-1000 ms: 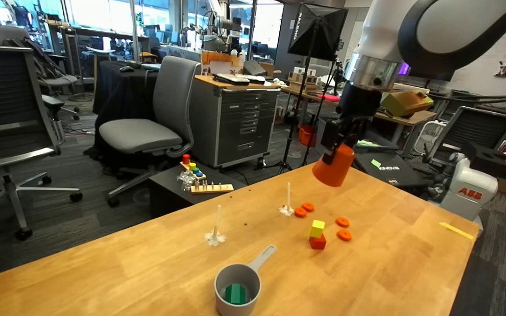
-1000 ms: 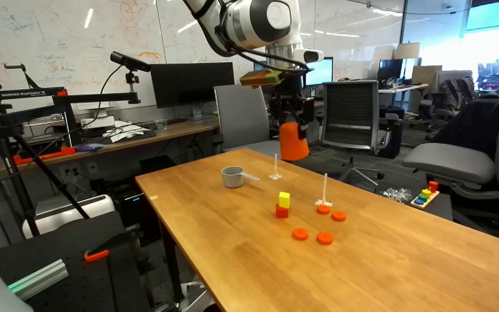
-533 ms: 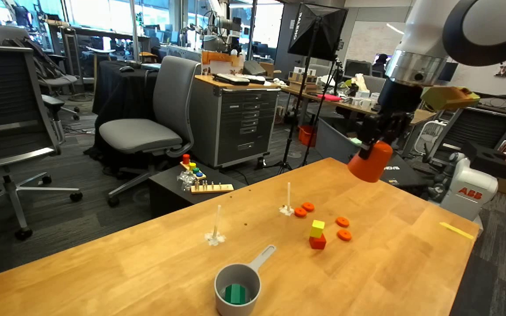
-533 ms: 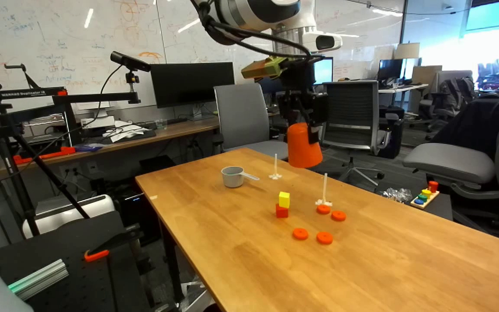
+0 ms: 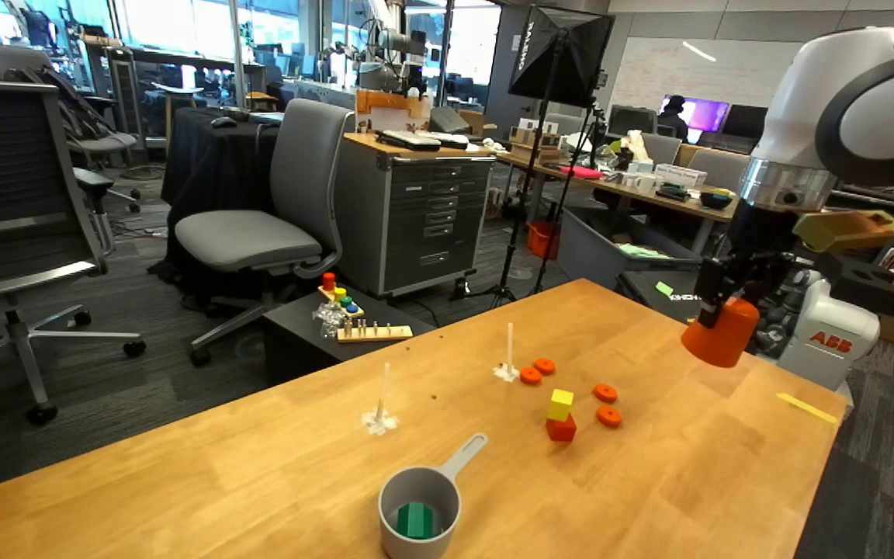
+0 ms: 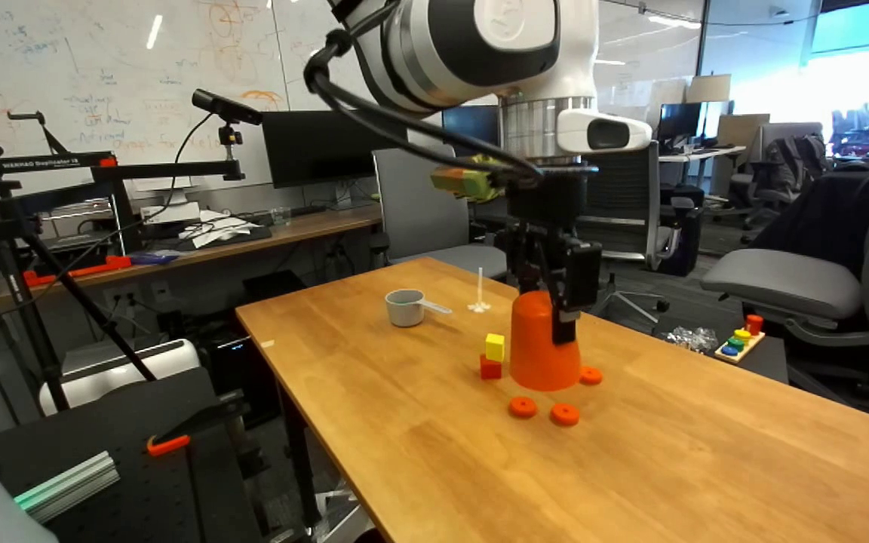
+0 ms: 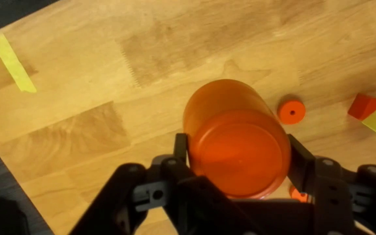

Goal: Pick up the green block from the top of the orange cup and put it in the grey cup. Pick up the orange cup from the table, move it to the right, pick up the orange and yellow blocks and put them in the grey cup.

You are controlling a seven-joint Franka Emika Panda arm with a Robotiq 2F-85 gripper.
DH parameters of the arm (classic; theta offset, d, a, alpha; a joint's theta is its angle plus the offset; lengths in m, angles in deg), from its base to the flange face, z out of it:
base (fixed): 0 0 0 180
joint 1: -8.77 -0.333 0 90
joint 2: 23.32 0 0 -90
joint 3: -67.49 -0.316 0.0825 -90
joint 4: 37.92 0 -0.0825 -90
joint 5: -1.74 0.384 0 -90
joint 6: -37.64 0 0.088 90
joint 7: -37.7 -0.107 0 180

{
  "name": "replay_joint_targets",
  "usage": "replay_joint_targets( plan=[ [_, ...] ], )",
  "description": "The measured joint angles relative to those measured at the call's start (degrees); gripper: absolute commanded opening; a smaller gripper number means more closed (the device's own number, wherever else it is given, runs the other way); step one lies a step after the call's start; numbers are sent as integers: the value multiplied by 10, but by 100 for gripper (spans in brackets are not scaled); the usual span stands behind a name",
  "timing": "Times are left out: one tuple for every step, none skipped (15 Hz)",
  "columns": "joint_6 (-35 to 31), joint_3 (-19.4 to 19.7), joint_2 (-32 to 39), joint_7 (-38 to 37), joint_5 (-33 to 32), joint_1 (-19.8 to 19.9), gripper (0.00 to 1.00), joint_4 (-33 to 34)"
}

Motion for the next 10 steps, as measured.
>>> replay_joint_targets(
  plan=[
    [-10, 0, 11, 0, 2, 3, 46, -3],
    [-21, 1, 26, 0, 3, 5, 46, -4],
    [-32, 1, 41, 0, 5, 5, 46, -3],
    [-43, 1, 59, 0, 9, 6, 46, -1],
    [-52, 1, 77, 0, 13, 6, 46, 3],
    [-58, 1, 96, 0, 19, 7, 46, 9],
    [-63, 1, 115, 1, 26, 7, 46, 17],
    [-64, 1, 133, 2, 33, 8, 46, 26],
    [-65, 1, 151, 2, 37, 10, 46, 37],
    [-65, 1, 167, 4, 41, 10, 46, 47]
  ],
)
